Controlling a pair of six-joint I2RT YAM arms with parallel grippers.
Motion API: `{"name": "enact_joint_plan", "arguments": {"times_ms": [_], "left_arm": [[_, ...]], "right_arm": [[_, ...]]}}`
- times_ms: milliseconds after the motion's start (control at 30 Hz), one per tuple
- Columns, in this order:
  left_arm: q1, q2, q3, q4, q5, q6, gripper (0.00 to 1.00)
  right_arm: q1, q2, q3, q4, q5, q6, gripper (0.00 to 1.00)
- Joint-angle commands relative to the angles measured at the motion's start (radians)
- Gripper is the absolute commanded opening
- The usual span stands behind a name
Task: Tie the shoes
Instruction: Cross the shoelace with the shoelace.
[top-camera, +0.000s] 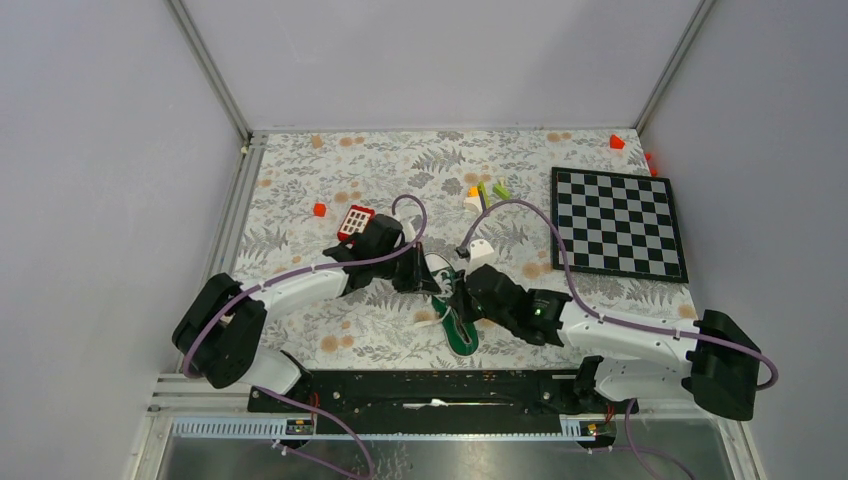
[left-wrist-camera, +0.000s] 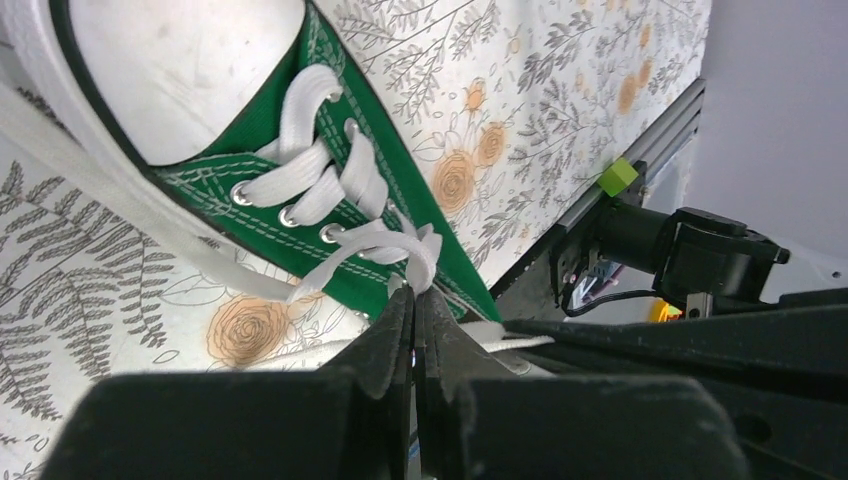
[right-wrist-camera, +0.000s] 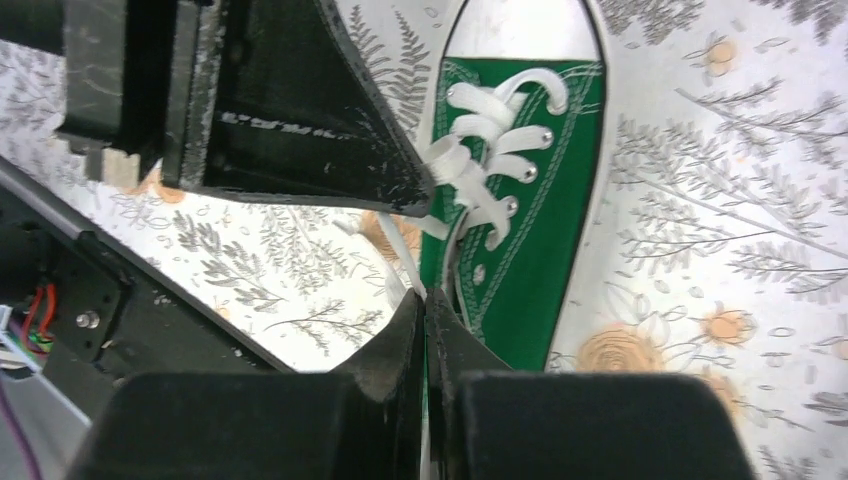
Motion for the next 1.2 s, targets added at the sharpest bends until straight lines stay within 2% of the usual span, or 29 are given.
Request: {"name": "enact_joint_plan", "arguments": {"times_ms": [0, 333, 600, 933, 1033, 1067, 1167], "left_arm": [[0.014, -0.025, 0.017, 0.011, -0.044, 0.017, 0.0], [0.014, -0.033, 0.012, 0.022, -0.052, 0.009, 0.0], [0.013, -0.015, 0.01, 0.023, -0.065, 0.009, 0.0], [0.013, 0.006, 0.007, 0.016, -0.065, 0.016, 0.0], [0.012, 0.014, 0.015, 0.015, -0.063, 0.015, 0.0], [0.013, 0.017, 0.017, 0.016, -0.06, 0.014, 0.0], [0.013, 0.022, 0.02, 0.016, -0.056, 0.013, 0.0]], "right_arm": [[-0.058, -0.021, 0.087, -0.132, 0.016, -0.136, 0.0], [-0.121, 0.061, 0.262, -0.291, -0.047, -0.414, 0.0], [-0.123, 0.129, 0.348, -0.323, -0.107, -0.638, 0.0], [-0.124, 0.211, 0.35, -0.234, 0.025, -0.83, 0.0], [-0.124, 0.226, 0.343, -0.202, 0.044, -0.836, 0.1], [-0.125, 0.234, 0.345, -0.201, 0.042, -0.825, 0.16], [-0.138, 0.225, 0.322, -0.174, -0.031, -0.751, 0.28]]}}
